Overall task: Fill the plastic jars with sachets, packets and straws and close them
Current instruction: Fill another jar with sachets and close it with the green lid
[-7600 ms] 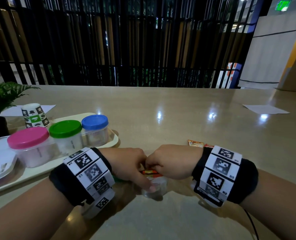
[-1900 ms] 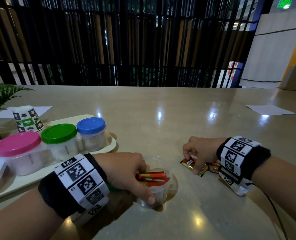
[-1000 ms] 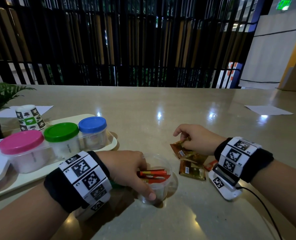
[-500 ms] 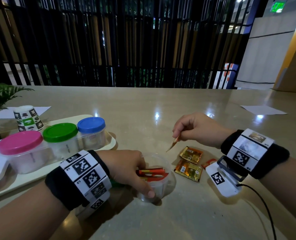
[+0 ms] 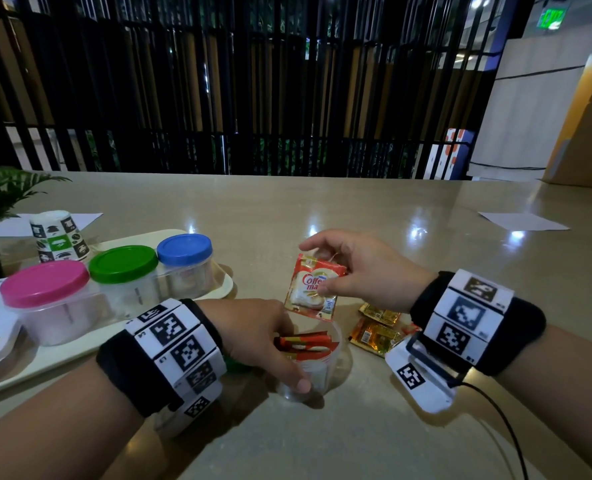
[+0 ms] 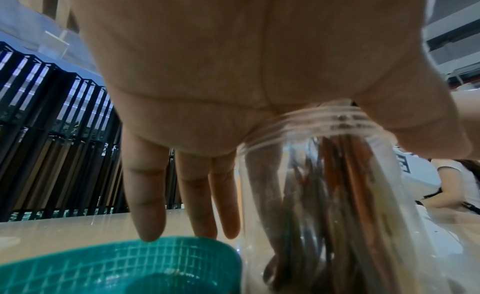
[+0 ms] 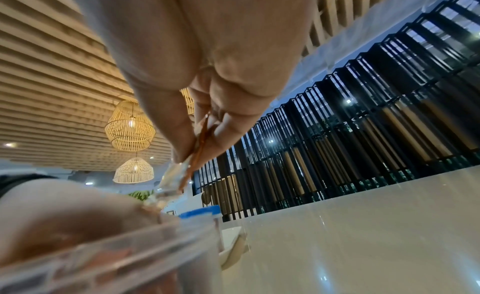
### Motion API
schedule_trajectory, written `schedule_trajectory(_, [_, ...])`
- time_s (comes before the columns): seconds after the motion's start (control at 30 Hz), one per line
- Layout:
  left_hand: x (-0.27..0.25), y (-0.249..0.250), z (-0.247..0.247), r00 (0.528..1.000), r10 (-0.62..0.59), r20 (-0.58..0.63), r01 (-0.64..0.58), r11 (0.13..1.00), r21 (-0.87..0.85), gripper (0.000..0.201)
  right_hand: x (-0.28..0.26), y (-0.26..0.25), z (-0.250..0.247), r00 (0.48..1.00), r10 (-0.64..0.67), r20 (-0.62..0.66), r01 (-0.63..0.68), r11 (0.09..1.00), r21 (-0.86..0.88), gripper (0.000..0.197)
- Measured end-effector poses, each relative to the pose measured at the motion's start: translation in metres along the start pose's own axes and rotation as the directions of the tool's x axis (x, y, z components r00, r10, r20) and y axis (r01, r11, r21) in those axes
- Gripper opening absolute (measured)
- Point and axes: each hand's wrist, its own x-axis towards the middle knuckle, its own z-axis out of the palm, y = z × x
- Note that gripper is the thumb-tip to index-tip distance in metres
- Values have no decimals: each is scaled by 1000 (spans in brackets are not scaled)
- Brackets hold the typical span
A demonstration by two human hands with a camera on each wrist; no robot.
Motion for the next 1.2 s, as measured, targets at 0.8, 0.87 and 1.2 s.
schedule_trajectory(0.8, [-7, 0, 6, 976, 26, -215, 37, 958, 283, 79, -5, -10, 27, 896, 182, 405, 119, 780, -614, 25])
schedule_trajectory(0.87, [-7, -3, 4, 967, 56, -248, 13, 964, 265, 80, -5, -11, 29, 874, 208, 439, 116, 787, -605, 32])
schedule_trajectory(1.2, [-4, -4, 2, 990, 55, -127, -27, 976, 217, 90, -1, -15, 38, 820, 298, 489, 19, 840, -543, 30])
